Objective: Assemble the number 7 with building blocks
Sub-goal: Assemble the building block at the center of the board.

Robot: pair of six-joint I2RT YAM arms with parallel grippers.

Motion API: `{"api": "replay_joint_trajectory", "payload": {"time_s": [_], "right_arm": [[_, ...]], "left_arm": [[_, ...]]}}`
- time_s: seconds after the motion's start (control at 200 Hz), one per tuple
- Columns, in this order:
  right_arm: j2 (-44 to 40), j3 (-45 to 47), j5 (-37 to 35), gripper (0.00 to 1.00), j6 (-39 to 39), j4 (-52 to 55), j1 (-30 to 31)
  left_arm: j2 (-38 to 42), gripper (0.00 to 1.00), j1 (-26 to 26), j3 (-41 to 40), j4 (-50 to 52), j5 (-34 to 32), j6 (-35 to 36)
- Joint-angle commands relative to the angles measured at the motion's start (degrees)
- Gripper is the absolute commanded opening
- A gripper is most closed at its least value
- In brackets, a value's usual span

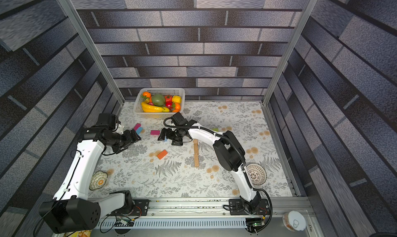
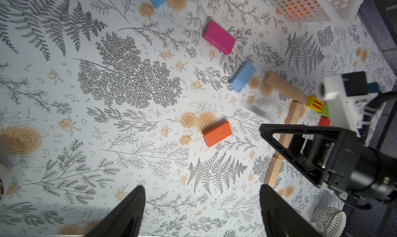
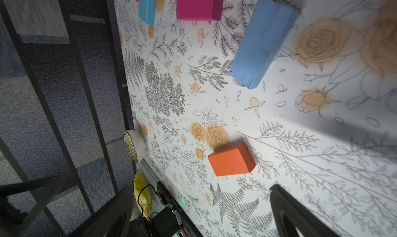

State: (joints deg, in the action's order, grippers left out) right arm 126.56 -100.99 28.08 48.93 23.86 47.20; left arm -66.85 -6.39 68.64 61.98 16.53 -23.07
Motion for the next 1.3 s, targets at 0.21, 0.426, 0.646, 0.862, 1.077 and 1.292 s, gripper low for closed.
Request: {"api": "replay_joint_trajectory", "payload": {"time_s": [0.21,0.426,0.646,0.862,1.077,1.292], "right_arm": [[9.92,-10.7,-4.31,1.0,0.93,1.31,0.02],[15.46,-16.67,-5.33,1.0,0.95,2.19,0.04],[19.91,-22.21,-4.46,1.0,4.78,0.42,0.04],[22.19,-24.93,-4.62,1.0,6.17,0.07,0.13],[23.6,-26.49,-5.5,1.0,7.56,-0.92,-0.18],[24.97,-28.37,-5.34,1.0,9.23,-1.99,-0.12]], "left_arm": [[0.91,0.87,2.54,1.19,0.93,-1.95,0.62],[-0.13,0.88,5.02,3.39,2.42,-5.03,2.74],[0.4,0.88,5.6,2.29,2.87,-6.21,3.21],[0.57,0.88,5.69,1.97,3.15,-6.63,3.39],[0.32,0.88,5.78,2.17,3.4,-6.68,3.42],[0.37,0.88,5.69,1.68,3.43,-6.6,3.33]]}}
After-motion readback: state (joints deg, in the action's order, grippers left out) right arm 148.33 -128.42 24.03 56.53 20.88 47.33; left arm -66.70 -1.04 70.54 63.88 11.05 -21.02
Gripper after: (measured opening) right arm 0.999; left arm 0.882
